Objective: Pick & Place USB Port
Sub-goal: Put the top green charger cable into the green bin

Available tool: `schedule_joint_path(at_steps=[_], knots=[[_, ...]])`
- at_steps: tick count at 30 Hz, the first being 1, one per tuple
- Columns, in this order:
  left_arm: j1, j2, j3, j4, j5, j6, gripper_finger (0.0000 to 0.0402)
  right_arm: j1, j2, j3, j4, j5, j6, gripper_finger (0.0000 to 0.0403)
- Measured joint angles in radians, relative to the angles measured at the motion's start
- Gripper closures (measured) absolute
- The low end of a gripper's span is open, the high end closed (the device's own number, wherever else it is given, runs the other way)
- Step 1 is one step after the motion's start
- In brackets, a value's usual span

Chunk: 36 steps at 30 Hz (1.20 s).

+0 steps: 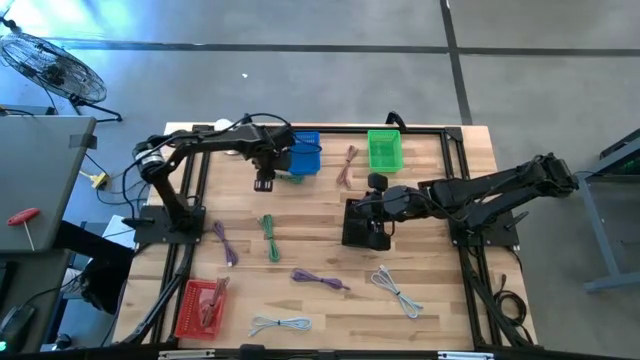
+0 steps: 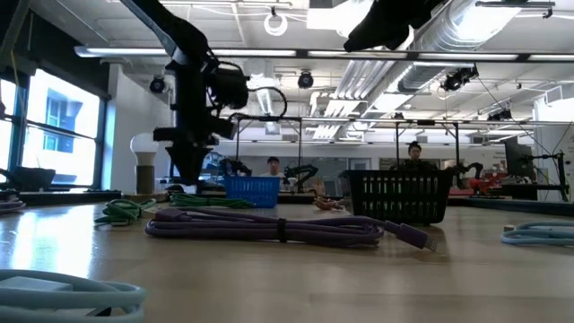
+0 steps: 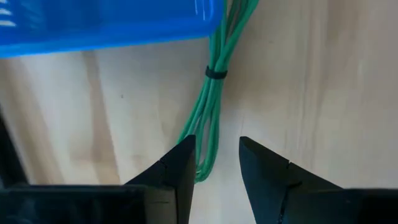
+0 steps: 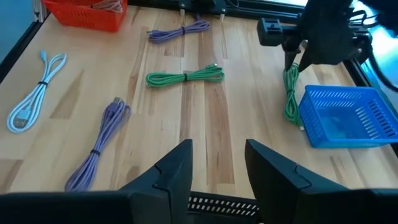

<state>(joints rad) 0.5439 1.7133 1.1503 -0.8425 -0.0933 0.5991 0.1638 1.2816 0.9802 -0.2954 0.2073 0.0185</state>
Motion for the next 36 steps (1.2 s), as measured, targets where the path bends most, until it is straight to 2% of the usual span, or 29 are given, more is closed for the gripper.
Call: schedule_joint_path(at_steps=[16, 23, 36], knots=[[0.023, 0.049, 0.0, 0.056, -0.021, -0.002, 0.0284, 0.0, 0.0, 0.0, 0.0, -0.001, 0.003, 0.0263], [0.065, 0.049, 0.0, 0.057, 0.064, -0.054, 0.0284, 0.0, 0.0, 0.0, 0.0, -0.001, 0.003, 0.0263], [0.065, 0.084, 0.0, 0.058, 0.083, -0.054, 0.0284, 0.0, 0.0, 0.0, 0.0, -0.001, 0.002, 0.0263]])
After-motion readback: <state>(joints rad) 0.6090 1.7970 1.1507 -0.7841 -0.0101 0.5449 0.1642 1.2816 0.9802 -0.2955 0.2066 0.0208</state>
